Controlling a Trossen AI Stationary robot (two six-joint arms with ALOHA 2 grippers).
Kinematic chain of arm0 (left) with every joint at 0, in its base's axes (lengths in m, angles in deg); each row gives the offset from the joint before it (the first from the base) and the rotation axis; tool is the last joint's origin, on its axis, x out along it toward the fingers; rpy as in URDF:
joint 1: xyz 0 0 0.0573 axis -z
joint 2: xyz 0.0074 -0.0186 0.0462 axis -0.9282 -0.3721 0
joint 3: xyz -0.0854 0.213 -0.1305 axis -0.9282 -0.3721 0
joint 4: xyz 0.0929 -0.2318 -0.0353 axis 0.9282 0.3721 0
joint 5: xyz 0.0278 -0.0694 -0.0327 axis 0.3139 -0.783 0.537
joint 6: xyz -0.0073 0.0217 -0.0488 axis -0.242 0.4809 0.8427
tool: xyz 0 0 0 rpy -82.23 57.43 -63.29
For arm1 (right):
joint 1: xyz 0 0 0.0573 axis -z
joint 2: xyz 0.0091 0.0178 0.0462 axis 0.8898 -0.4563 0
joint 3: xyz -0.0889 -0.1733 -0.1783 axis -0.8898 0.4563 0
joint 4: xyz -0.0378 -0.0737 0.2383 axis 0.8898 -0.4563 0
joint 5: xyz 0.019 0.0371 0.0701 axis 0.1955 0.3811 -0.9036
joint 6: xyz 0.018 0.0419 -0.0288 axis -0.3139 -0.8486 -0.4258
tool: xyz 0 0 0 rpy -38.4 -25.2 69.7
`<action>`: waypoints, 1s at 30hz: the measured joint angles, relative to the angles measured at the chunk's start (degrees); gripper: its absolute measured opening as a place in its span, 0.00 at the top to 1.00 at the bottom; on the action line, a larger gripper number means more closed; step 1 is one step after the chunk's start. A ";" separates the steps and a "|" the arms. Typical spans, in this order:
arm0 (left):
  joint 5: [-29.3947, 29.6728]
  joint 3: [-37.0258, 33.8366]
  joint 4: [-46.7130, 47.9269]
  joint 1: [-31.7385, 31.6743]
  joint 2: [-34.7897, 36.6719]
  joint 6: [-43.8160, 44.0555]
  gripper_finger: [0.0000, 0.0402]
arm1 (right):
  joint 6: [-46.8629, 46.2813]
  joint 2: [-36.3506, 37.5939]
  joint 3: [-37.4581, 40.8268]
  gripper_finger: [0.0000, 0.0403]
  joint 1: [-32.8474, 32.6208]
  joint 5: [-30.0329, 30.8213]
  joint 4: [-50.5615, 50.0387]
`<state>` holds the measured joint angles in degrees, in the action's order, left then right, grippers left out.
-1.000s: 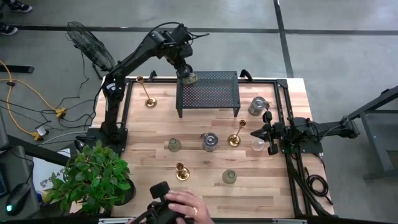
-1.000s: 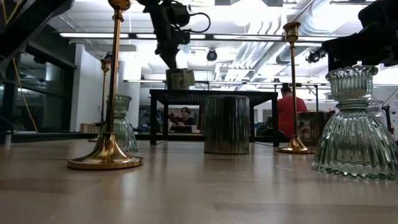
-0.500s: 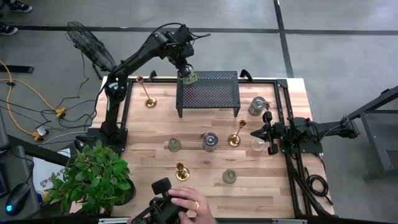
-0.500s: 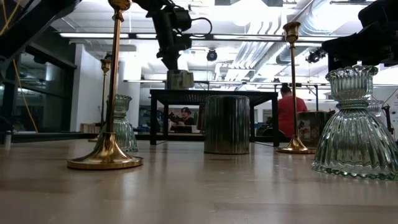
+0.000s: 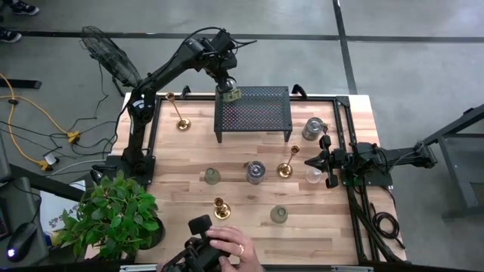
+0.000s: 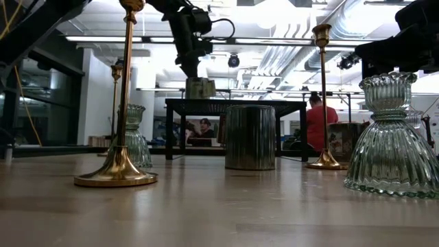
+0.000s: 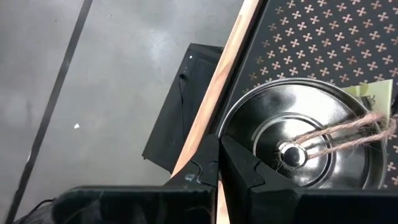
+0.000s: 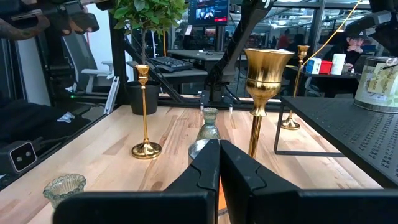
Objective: Stock candles on shelf
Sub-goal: Put the bottom left silver scented candle on the shelf
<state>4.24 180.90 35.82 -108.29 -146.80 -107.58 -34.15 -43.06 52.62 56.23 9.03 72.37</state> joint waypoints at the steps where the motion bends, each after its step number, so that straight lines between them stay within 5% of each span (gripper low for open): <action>1: 0.00 0.00 -0.23 0.01 -0.01 -0.21 1.00 | -0.01 0.00 0.00 0.99 0.00 0.00 0.00; 20: -2.10 -0.02 -0.64 0.03 -0.01 -0.95 0.99 | -0.01 0.00 0.01 0.99 0.00 0.00 0.00; 30: -1.46 -0.04 -0.99 0.14 -0.03 -0.45 0.82 | -0.01 0.00 0.01 0.99 -0.01 -0.02 0.00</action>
<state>2.78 180.86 34.83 -108.14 -146.83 -108.03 -34.16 -43.06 52.62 56.22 9.01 72.37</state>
